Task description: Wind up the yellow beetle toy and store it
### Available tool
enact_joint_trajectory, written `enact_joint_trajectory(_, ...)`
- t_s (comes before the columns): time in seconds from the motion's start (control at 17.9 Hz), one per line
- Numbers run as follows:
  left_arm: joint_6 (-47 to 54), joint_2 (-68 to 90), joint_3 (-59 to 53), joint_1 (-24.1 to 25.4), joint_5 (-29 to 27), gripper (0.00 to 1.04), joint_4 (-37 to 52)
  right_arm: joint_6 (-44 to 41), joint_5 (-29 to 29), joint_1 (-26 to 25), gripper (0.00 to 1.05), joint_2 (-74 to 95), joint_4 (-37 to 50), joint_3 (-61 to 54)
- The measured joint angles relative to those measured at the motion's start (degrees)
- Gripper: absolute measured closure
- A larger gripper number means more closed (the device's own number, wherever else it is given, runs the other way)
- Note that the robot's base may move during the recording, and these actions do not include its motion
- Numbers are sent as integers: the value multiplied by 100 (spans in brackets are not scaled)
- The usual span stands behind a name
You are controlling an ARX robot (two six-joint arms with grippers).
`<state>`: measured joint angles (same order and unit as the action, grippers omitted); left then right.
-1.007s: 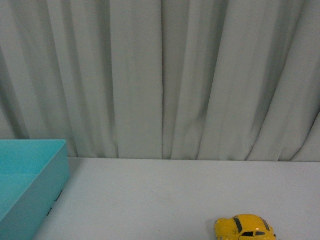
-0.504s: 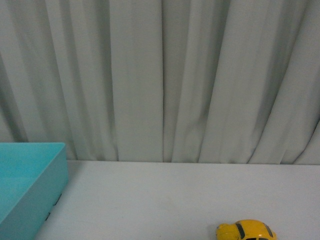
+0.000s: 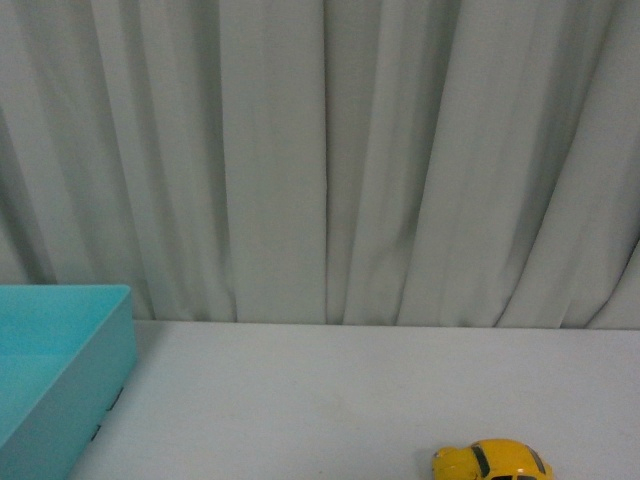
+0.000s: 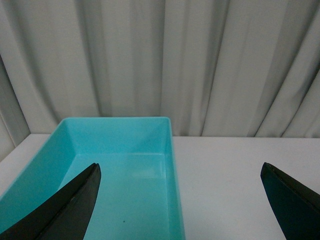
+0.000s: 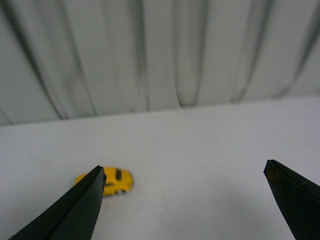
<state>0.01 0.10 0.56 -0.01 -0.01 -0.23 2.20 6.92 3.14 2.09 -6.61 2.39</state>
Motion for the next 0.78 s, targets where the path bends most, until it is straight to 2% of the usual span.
enact_joint_trajectory(0.06,0,0,0,0,4,7,0,511,894,544,7,535,-387,197)
enact_joint_trajectory(0.11,0,0,0,-2,-9,7,2,619,713,107,7,710,105,173)
enact_joint_trajectory(0.22,0,0,0,2,0,7,7,476,-520,-1668,7,2059,1805,385)
enact_joint_trajectory(0.28,0,0,0,0,-4,7,2,339,-1405,-2557,7,3126,2848,595)
enact_joint_trajectory(0.34,0,0,0,0,-15,7,2,205,-1923,-3195,7,3991,3641,883)
enact_joint_trajectory(0.39,0,0,0,0,-9,7,0,98,-2308,-3609,7,4677,4273,1209)
enact_joint_trajectory(0.45,0,0,0,0,-4,7,4,-33,-2597,-3687,7,5239,4518,1602)
enact_joint_trajectory(0.56,0,0,0,0,-4,7,2,-378,-3005,-3294,7,5991,4645,2188)
enact_joint_trajectory(0.62,0,0,0,0,-7,7,4,-511,-3012,-3071,7,6253,4627,2417)
enact_joint_trajectory(0.78,0,0,0,0,-2,7,4,-1462,-3493,-1720,7,7838,3904,4065)
